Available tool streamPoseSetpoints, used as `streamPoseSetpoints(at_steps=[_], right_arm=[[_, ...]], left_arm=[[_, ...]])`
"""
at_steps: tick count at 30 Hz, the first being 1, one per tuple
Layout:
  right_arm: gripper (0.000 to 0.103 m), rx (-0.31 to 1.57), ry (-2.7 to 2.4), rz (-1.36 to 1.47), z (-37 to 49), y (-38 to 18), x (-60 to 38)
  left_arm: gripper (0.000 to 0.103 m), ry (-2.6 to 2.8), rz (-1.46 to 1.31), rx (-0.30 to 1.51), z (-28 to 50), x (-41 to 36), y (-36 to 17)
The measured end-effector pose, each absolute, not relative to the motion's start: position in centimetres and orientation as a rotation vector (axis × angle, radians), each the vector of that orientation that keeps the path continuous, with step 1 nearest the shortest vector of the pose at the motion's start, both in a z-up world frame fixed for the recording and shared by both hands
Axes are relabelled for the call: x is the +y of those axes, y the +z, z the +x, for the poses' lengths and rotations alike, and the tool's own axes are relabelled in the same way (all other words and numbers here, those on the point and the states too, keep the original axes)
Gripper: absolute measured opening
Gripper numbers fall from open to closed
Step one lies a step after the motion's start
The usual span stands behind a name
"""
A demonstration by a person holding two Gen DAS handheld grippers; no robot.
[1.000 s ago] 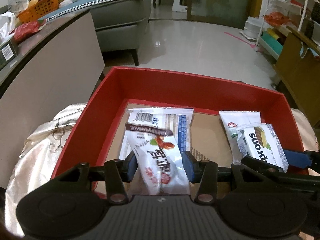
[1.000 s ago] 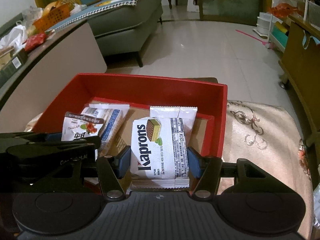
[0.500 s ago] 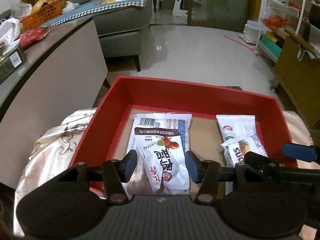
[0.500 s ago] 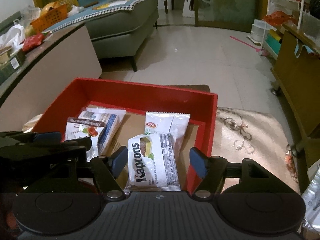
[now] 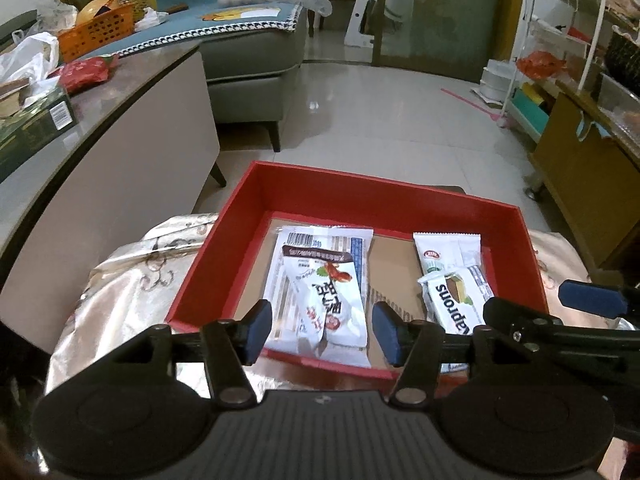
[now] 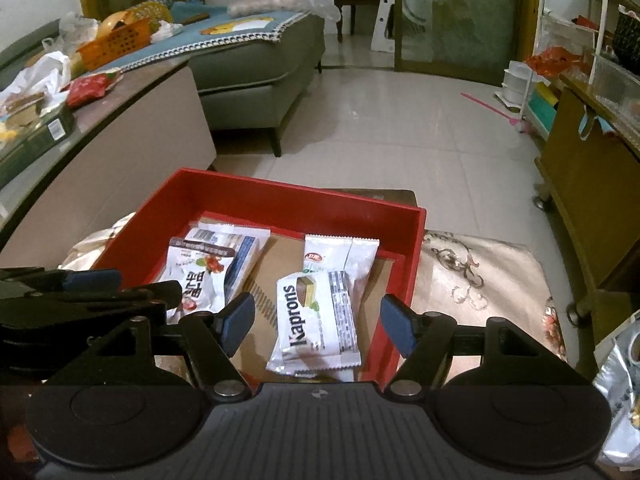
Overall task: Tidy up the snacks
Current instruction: 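Withdraw both tools from the tray toward the snack pile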
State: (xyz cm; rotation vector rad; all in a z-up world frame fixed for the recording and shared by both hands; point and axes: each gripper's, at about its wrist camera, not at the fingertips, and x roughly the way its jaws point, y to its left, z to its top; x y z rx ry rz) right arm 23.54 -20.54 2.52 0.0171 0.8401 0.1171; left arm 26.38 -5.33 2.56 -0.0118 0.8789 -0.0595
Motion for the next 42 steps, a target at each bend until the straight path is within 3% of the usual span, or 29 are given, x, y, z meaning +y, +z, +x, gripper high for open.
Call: streamPoseSetpoints(at_steps=[5, 17, 23, 33, 42], right_arm=[[0.081, 0.836, 0.119, 0.01, 22.3, 3.1, -20.1], [0.083, 0.842, 0.125, 0.009, 18.9, 3.6, -19.4], [0.083, 0.864, 0.124, 0.02, 16.8, 3.4, -19.7], [0.084, 0.902, 0.114, 0.064, 14.4, 3.0, -21.0], [0.085, 0.946, 0.123, 0.077, 14.3, 2.1, -22.0]], left_arm=[[0.055, -0.061, -0.024, 0.882, 25.2, -4.5, 2.9], [0.058, -0.073, 0.005, 0.906, 21.4, -3.0, 2.9], [0.065, -0.057, -0.014, 0.924, 19.9, -1.2, 2.9], [0.065, -0.069, -0.04, 0.972, 19.4, 1.4, 1.5], [0.068, -0.301, 0.161, 0.988, 19.7, -0.9, -1.2]])
